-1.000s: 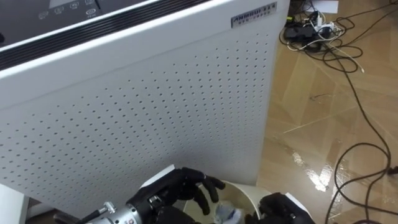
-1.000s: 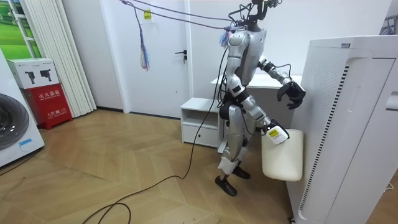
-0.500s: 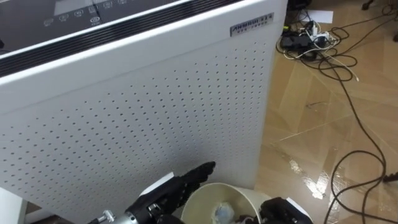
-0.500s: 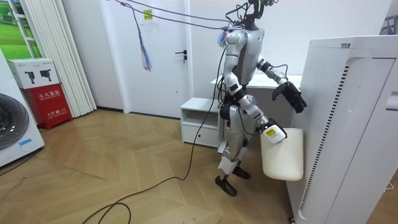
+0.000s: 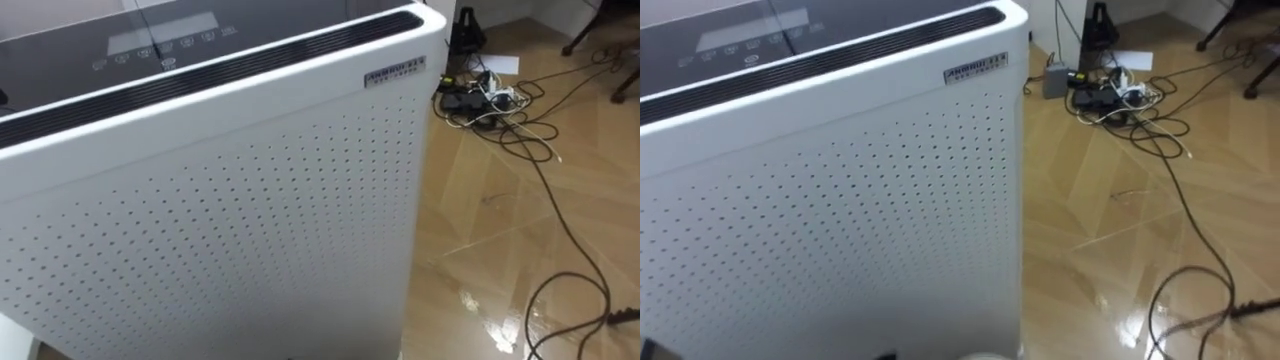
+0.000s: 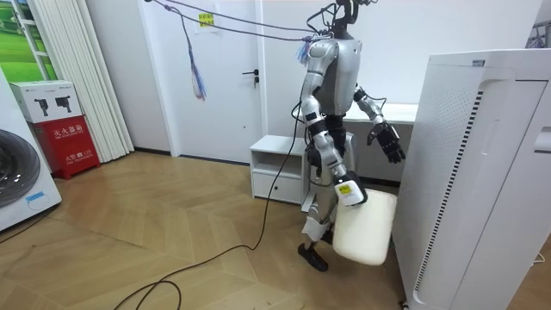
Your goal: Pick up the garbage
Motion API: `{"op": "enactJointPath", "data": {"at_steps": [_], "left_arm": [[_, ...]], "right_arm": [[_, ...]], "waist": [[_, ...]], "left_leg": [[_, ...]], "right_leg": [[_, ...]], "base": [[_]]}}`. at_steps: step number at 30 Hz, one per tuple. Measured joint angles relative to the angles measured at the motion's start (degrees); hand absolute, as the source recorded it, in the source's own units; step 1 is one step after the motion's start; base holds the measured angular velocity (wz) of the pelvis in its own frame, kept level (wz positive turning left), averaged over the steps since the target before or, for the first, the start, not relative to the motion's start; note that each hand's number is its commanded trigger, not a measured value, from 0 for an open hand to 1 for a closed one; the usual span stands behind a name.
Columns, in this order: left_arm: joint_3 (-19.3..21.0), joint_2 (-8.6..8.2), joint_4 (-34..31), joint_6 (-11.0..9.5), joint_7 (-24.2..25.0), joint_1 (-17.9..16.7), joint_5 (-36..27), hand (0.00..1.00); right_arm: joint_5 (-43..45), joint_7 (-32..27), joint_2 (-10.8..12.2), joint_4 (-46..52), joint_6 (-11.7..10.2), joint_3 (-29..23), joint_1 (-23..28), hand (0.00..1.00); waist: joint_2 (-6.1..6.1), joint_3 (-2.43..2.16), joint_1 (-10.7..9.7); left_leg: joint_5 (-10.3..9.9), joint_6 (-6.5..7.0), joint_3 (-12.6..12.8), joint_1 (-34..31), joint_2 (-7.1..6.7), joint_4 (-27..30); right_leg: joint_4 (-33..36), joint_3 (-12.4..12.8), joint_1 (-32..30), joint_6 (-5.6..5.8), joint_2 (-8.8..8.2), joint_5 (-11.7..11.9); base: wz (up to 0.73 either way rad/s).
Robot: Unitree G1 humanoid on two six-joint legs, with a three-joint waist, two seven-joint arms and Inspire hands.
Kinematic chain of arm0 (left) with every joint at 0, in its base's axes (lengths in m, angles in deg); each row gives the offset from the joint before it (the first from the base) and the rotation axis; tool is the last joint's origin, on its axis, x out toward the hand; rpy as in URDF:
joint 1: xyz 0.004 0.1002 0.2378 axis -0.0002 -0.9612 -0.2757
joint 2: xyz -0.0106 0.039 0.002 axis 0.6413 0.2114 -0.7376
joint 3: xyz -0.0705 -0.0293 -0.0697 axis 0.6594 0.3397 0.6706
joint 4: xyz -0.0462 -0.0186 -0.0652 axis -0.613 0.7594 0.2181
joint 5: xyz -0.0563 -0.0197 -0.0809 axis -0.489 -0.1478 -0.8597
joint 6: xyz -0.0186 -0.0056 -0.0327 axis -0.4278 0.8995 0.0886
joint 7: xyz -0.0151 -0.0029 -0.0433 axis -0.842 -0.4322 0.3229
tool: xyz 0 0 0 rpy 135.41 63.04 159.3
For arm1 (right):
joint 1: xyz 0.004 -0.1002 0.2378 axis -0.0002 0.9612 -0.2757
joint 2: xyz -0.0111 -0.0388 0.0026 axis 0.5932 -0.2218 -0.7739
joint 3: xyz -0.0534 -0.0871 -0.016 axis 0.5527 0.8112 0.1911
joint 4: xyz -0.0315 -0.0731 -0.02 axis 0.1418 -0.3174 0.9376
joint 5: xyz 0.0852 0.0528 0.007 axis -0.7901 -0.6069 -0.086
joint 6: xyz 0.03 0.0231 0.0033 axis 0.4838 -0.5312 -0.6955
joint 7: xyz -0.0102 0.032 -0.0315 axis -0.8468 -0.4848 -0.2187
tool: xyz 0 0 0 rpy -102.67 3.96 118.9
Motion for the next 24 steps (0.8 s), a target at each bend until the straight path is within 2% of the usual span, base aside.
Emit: {"op": "enactJointPath", "data": {"at_steps": [2, 4, 7, 9, 12, 17, 22, 24], "left_arm": [[1.5, -0.18, 0.6, 0.5, -1.4, -1.8, 0.0, 0.0], [3.1, -1.22, 3.1, 0.3, -2.3, -2.5, 0.0, 0.0], [5.6, -3.71, 8.2, 0.3, -4.6, -3.6, -0.1, 0.0], [7.5, -5.3, 15.9, -0.2, -6.1, -3.9, -2.3, 0.0], [10.6, -6.05, 25.0, -0.2, -8.8, -4.3, -5.6, 0.0], [16.1, -7.41, 33.0, -0.2, -12.7, -5.6, -6.7, 0.0], [16.8, -8.92, 38.8, 0.4, -16.8, -4.9, -6.7, 0.0], [16.9, -9.14, 40.9, 1.5, -18.6, -4.7, -6.6, 0.0]], "right_arm": [[-0.2, -1.0, 0.0, -0.9, 0.6, -1.6, 1.7, 1.0], [-1.3, -1.5, 0.2, -3.1, 0.5, -4.1, 2.6, 1.0], [-4.5, -2.3, 1.0, -5.0, 0.6, -7.0, 4.7, 1.0], [-6.2, -2.8, 1.6, -6.3, 0.6, -8.9, 6.1, 1.0], [-9.7, -3.1, 3.1, -11.5, 0.6, -11.5, 6.1, 1.0], [-13.6, -3.6, 4.8, -17.2, 0.7, -15.3, 6.4, 1.0], [-17.5, -4.0, 6.5, -20.6, 0.9, -16.7, 6.4, 1.0], [-18.2, -4.2, 7.2, -20.9, 1.4, -17.5, 6.6, 1.0]], "waist": [[-0.45, 0.0, 0.1], [-0.61, -0.02, 0.0], [-0.98, 0.06, 0.0], [-1.15, 0.12, 0.1], [-1.84, -0.1, 0.0], [-2.53, -0.04, 0.0], [-2.92, 0.09, -0.2], [-3.03, 0.15, -0.1]], "left_leg": [[-0.2, -0.24, 0.0, 0.6, 0.03, -0.3], [-0.2, -0.24, 0.0, 0.9, 0.07, -0.5], [-0.2, -0.3, 0.0, 1.8, 0.02, -0.7], [-0.3, -0.46, 0.1, 3.7, 0.09, -1.7], [-0.6, -0.89, 0.1, 5.4, 0.26, -1.9], [-0.7, -0.93, 0.0, 5.7, 0.24, -2.3], [-0.8, -0.86, -0.3, 6.2, 0.21, -2.5], [-0.9, -0.86, -0.3, 6.5, 0.19, -2.6]], "right_leg": [[-0.4, 0.0, 0.6, 0.03, 0.09, 0.0], [-1.2, 0.1, 1.2, 0.17, 0.26, 0.3], [-1.4, 0.2, 2.0, 0.19, 0.26, 0.3], [-2.3, 0.6, 3.7, 0.21, 0.59, 0.3], [-3.2, 1.1, 5.6, 0.12, 0.99, 0.2], [-3.2, 1.0, 5.8, 0.06, 0.99, 0.1], [-4.1, 0.9, 6.7, 0.21, 1.09, 0.1], [-4.1, 1.0, 6.9, 0.24, 1.1, 0.1]], "base": [[0.0], [0.0], [0.0], [-0.06], [-0.06], [0.0], [0.03], [0.0]]}}
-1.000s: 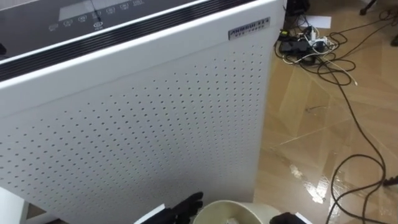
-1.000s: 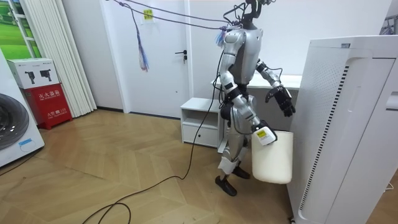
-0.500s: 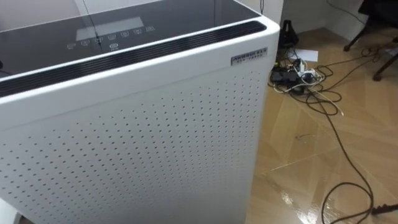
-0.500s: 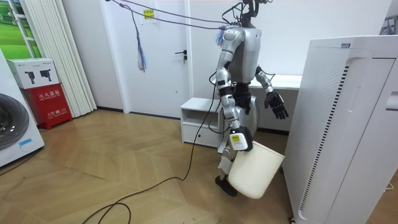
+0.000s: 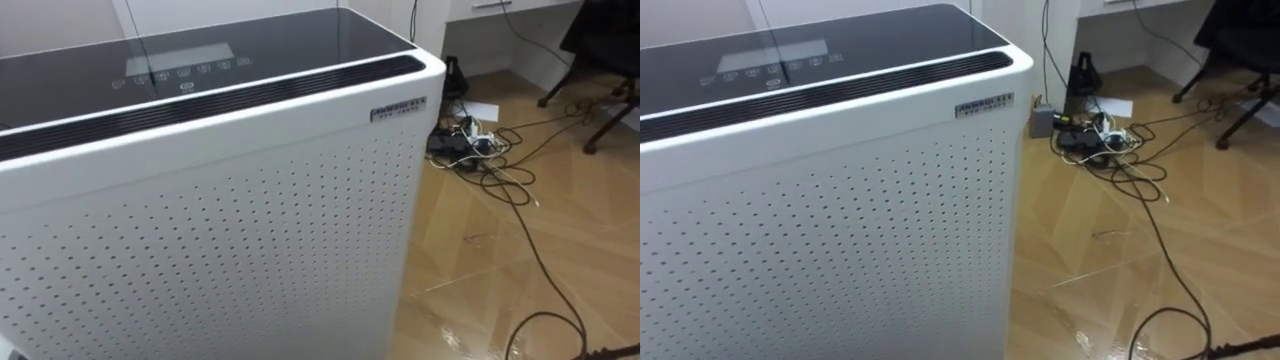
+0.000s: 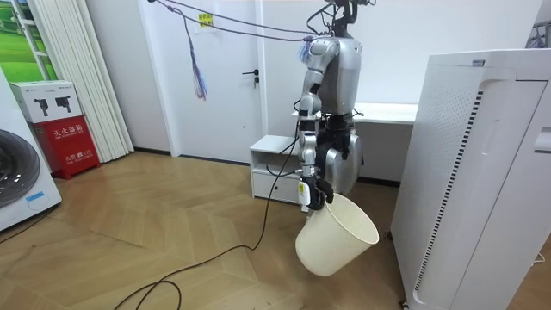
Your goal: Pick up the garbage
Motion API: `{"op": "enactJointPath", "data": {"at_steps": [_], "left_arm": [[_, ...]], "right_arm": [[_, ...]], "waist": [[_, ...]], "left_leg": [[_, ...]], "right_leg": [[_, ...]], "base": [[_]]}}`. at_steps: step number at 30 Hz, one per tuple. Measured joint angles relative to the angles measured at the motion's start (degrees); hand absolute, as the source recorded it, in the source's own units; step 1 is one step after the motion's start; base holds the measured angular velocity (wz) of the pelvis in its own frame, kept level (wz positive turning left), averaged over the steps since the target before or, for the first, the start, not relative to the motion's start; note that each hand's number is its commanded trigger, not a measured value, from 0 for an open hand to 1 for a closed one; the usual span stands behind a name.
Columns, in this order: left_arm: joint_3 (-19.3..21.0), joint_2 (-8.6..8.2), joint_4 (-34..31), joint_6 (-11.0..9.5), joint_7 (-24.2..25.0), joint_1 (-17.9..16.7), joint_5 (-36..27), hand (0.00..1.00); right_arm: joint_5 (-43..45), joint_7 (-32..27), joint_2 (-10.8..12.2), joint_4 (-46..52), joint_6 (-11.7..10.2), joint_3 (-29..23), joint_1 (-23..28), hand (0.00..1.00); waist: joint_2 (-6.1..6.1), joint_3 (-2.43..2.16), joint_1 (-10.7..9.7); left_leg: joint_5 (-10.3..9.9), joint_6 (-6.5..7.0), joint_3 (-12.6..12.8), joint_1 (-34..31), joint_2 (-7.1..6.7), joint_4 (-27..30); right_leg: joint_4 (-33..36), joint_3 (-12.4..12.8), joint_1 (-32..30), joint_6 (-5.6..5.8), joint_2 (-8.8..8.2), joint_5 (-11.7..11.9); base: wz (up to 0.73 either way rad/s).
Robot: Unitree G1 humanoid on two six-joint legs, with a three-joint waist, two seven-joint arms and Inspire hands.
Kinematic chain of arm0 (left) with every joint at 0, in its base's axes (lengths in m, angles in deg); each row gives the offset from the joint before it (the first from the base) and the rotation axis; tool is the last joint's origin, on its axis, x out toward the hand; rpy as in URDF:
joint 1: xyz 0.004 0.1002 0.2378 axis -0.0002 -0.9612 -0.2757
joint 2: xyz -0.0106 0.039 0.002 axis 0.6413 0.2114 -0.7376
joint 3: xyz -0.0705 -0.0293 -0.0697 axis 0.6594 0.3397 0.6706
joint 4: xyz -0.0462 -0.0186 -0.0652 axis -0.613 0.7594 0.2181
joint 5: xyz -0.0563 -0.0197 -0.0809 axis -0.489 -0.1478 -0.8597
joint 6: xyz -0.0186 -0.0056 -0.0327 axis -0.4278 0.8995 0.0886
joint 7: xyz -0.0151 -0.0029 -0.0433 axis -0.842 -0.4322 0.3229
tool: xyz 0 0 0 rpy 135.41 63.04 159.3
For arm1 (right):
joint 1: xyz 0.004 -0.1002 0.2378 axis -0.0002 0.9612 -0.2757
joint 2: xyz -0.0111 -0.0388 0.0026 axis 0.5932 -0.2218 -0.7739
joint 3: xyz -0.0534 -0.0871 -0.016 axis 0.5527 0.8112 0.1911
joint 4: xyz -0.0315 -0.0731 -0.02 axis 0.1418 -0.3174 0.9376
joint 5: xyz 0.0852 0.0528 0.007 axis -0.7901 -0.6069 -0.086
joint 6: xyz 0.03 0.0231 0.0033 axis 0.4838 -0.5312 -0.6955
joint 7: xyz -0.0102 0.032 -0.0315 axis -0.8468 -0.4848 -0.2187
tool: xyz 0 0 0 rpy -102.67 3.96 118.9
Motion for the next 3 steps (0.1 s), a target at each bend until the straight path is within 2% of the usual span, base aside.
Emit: {"op": "enactJointPath", "data": {"at_steps": [3], "left_arm": [[1.4, -0.87, 2.2, 2.0, -1.7, 1.1, 0.0, 0.0]], "right_arm": [[-0.2, 0.0, 0.4, -0.1, 0.6, -1.7, -0.1, 1.0]], "waist": [[-0.03, 0.05, -0.1]], "left_leg": [[-0.1, 0.0, 0.1, 0.4, -0.04, -0.1]], "right_leg": [[-0.1, 0.3, 0.4, 0.1, 0.03, -0.1]], "base": [[-0.01]]}}
